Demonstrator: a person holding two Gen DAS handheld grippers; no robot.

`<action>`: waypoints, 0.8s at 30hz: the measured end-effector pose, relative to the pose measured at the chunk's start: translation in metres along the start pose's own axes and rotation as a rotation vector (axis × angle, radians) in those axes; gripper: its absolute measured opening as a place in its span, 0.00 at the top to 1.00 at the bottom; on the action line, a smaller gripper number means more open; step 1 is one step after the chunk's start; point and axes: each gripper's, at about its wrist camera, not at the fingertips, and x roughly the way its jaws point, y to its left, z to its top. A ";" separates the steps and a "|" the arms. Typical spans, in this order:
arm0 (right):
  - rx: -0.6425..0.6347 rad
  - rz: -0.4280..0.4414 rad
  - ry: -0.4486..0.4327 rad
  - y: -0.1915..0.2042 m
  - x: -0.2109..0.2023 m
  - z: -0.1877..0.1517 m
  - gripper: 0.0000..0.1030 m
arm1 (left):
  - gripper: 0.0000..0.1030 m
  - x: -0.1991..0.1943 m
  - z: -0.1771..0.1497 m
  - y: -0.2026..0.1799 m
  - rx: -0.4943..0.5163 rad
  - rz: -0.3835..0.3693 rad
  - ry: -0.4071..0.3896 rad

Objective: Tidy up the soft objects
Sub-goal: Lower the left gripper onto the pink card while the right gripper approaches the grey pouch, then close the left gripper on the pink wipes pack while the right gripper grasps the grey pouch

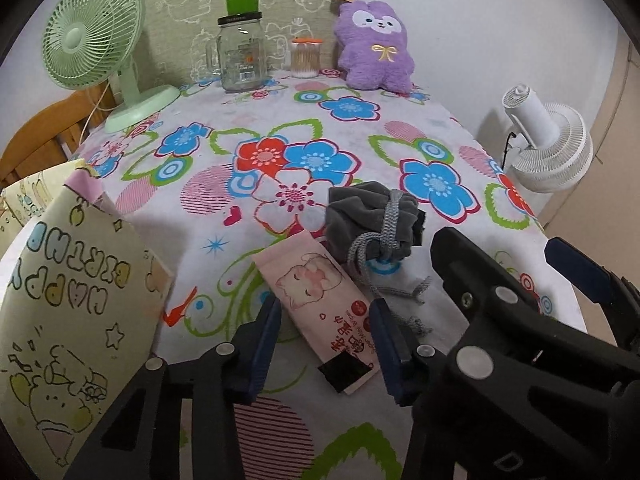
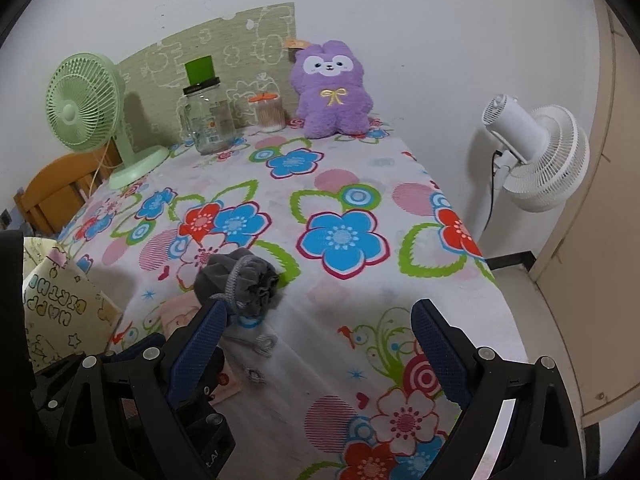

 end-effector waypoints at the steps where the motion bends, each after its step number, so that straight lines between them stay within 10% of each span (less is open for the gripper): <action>1: 0.001 0.005 0.001 0.001 0.000 0.001 0.07 | 0.54 0.000 0.000 0.001 -0.006 -0.005 0.003; 11: -0.002 -0.021 0.009 -0.003 0.005 0.008 0.07 | 0.40 0.009 0.004 -0.001 -0.051 -0.028 0.024; 24: -0.049 0.032 0.008 0.018 0.016 0.012 0.07 | 0.59 0.011 0.008 0.020 -0.036 0.027 0.022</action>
